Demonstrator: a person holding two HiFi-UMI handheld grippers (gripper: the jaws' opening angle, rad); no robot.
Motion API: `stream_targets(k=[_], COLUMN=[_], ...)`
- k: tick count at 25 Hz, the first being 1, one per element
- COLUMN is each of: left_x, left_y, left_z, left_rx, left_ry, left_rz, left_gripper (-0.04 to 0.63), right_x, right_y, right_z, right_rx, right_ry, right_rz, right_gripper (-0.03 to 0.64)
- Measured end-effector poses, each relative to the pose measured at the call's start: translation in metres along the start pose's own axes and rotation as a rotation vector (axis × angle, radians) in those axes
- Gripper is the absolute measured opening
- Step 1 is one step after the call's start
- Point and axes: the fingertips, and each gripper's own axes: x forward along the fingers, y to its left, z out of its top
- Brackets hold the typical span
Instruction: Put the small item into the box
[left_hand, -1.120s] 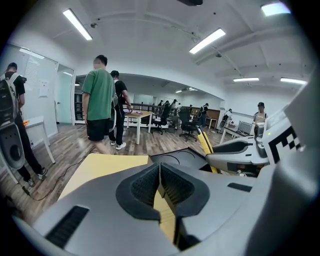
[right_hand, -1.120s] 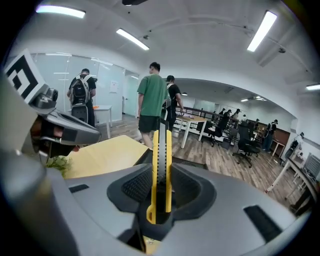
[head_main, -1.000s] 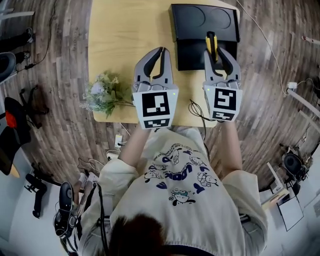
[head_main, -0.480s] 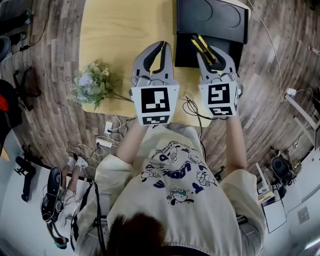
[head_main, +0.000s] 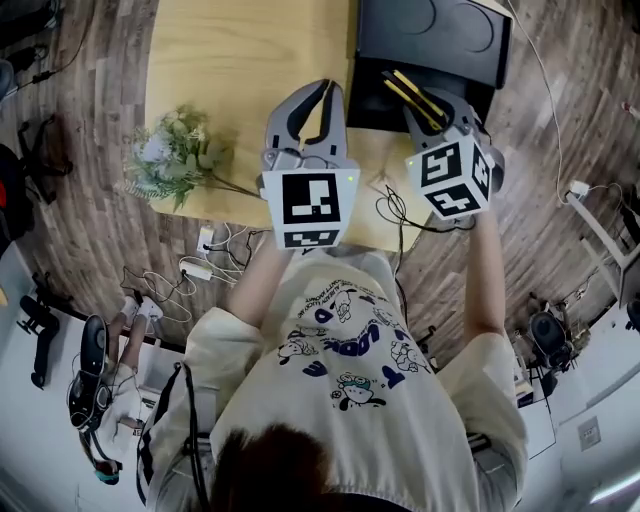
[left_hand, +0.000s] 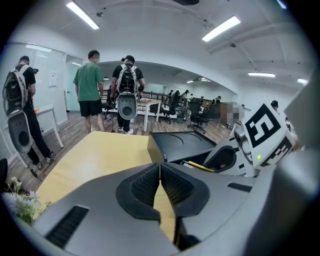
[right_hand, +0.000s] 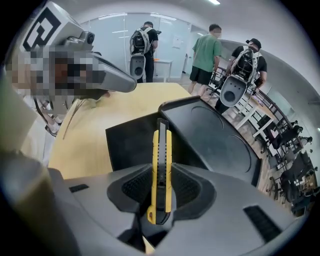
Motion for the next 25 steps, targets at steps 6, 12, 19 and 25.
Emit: stream_targets(k=[6, 12, 19, 25], left_x=[0.006, 0.007, 0.007, 0.004], left_y=[-0.003, -0.001, 0.002, 0.006], left_z=[-0.001, -0.007, -0.012, -0.014], left_rx=[-0.017, -0.031, -0.038, -0.043], left_ry=[0.004, 0.011, 0.018, 0.019], left_rz=[0.012, 0.02, 0.025, 0.03], left_gripper=[0.021, 0.021, 0.021, 0.021], right_x=[0.01, 0.024, 0.033, 0.032], right_y=[0.0, -0.001, -0.001, -0.003], right_z=[-0.016, -0.021, -0.028, -0.028], right_rx=[-0.022, 0.002, 0.006, 0.01], right_ry=[0.104, 0.151, 0.211, 0.204], right_rz=[0.082, 0.106, 0.129, 0.125], right_gripper=[0.13, 0.13, 0.132, 0.143])
